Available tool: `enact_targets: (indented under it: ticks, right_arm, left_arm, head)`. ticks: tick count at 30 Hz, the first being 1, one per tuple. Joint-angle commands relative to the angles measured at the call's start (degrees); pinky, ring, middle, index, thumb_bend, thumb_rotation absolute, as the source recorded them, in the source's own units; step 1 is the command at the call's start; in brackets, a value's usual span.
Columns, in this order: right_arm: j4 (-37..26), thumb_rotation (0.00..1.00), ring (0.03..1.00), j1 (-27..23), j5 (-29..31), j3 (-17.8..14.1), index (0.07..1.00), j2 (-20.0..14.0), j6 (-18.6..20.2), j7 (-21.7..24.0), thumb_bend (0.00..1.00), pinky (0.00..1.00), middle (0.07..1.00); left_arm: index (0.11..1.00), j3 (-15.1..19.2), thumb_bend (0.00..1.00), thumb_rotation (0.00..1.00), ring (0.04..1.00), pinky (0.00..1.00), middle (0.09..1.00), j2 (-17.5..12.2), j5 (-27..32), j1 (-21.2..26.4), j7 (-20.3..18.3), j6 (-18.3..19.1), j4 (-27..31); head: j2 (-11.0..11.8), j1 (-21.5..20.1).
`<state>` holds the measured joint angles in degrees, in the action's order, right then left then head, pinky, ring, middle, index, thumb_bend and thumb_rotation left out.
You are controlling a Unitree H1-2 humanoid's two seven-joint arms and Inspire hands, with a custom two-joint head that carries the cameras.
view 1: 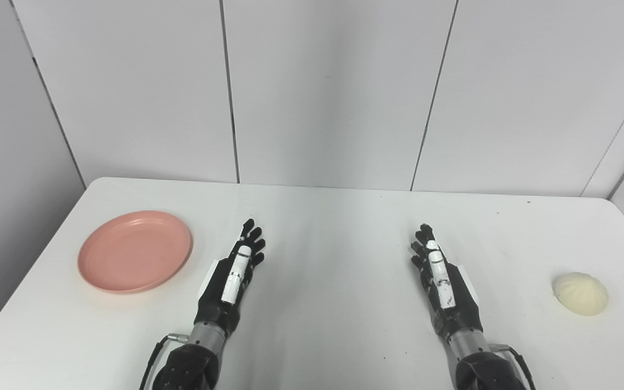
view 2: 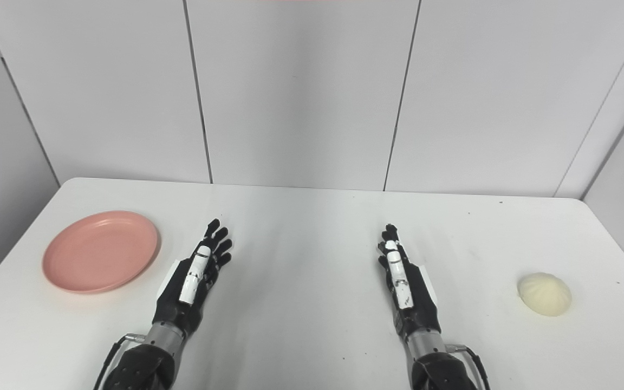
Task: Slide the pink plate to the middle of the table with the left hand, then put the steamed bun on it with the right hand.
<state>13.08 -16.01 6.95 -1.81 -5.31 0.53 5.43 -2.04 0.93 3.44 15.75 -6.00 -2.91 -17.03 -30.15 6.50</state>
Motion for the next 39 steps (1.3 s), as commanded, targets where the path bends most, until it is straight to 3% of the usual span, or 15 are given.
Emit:
enact_targets:
  ticks: [1, 24, 39]
  right_arm:
    - [2.2, 1.00, 0.997, 1.9, -0.3, 0.5, 0.995, 0.3, 1.2, 0.4, 0.22, 1.00, 0.995]
    - [1.7, 1.00, 0.993, 2.0, -0.7, 0.4, 0.991, 0.5, 2.1, 0.3, 0.23, 1.00, 0.990]
    - [0.0, 1.00, 1.000, 2.2, 3.2, -1.2, 1.000, -1.6, 4.2, 2.1, 0.16, 1.00, 1.000]
  left_arm:
    - [1.000, -0.2, 0.44, 1.00, 0.976, 0.97, 0.996, 0.0, 0.0, -4.8, -0.2, 1.9, -5.4]
    - [1.000, 0.0, 0.44, 1.00, 0.976, 0.96, 0.997, -0.1, 0.4, -4.5, -0.7, 1.8, -6.1]
    - [1.000, -1.3, 0.45, 1.00, 0.982, 0.98, 1.000, 2.6, -1.5, -2.2, 0.8, -0.3, -10.9]
  head:
    - [0.0, 0.0]
    - [0.1, 0.9]
    - [3.6, 14.7]
